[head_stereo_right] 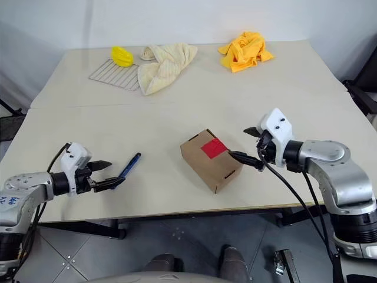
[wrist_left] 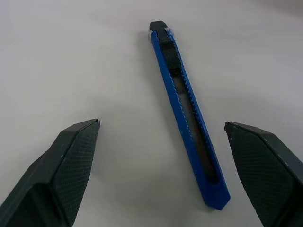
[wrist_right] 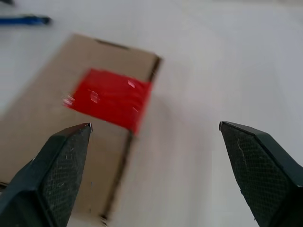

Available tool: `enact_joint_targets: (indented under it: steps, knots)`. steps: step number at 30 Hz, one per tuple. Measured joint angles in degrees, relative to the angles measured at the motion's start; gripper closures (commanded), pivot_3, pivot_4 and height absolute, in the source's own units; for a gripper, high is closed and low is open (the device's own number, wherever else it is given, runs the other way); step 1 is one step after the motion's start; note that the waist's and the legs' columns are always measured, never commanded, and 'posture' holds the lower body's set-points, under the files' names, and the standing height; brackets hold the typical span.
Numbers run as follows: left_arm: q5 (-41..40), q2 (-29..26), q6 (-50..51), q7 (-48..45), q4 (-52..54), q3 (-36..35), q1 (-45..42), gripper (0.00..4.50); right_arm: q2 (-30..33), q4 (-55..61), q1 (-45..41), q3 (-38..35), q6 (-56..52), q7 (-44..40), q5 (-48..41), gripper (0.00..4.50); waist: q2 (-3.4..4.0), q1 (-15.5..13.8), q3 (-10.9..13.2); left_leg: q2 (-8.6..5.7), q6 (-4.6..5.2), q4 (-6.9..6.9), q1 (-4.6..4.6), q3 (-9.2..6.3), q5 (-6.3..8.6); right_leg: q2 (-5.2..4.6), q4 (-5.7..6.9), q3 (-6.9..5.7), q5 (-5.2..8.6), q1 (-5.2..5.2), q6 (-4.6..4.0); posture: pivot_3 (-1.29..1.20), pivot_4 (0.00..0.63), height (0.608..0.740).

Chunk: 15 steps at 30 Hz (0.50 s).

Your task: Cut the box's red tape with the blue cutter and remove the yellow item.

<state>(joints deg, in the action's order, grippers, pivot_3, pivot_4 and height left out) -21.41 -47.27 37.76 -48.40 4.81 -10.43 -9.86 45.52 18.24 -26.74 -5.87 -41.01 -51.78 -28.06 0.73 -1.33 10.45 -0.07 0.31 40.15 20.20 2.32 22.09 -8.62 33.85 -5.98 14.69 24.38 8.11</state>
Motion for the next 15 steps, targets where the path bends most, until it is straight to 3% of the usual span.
enact_joint_targets:
  steps: [6, 9, 14, 15]
  knots:
    - [0.0, 0.1, 0.2, 1.0, 1.6, 0.0, 1.2, 0.02, 0.0, 2.2, 0.0, -0.7, -0.8, -0.3, -3.3, 0.00, 0.03, 0.1, 0.0, 0.00, 0.00, 0.00, -0.03, 0.02, 0.00, 0.00, 0.01, 0.02, 0.00, -0.01, 0.00, 0.00, 0.150, 0.740]
    - [0.1, 0.5, 0.2, 2.3, 1.6, 0.0, 1.5, 0.60, -0.1, 2.6, 0.0, -0.5, -1.5, 0.1, -4.0, 0.00, 0.07, 0.1, -0.1, 0.00, 0.00, 0.00, -0.05, 0.03, 0.00, 0.00, 0.03, 0.03, 0.00, -0.01, 0.00, 0.00, 0.150, 0.740]
    - [0.5, 1.3, 0.3, 4.5, 1.6, -0.1, 1.7, 1.96, -1.3, 4.0, -0.3, 1.3, -1.9, 0.6, -5.0, 0.00, 0.24, 0.1, -0.2, 0.00, 0.00, -0.01, -0.07, 0.06, 0.00, 0.00, 0.03, 0.06, 0.00, -0.01, 0.00, 0.00, 0.150, 0.740]
    - [0.5, 1.4, 0.3, 4.7, 1.6, -0.1, 1.7, 1.96, -1.4, 4.2, -0.8, 1.4, -2.0, 0.7, -5.2, 0.00, 0.25, 0.1, -0.2, 0.00, 0.00, 0.00, -0.07, 0.07, 0.00, 0.00, 0.03, 0.06, 0.00, -0.01, 0.00, 0.00, 0.150, 0.740]
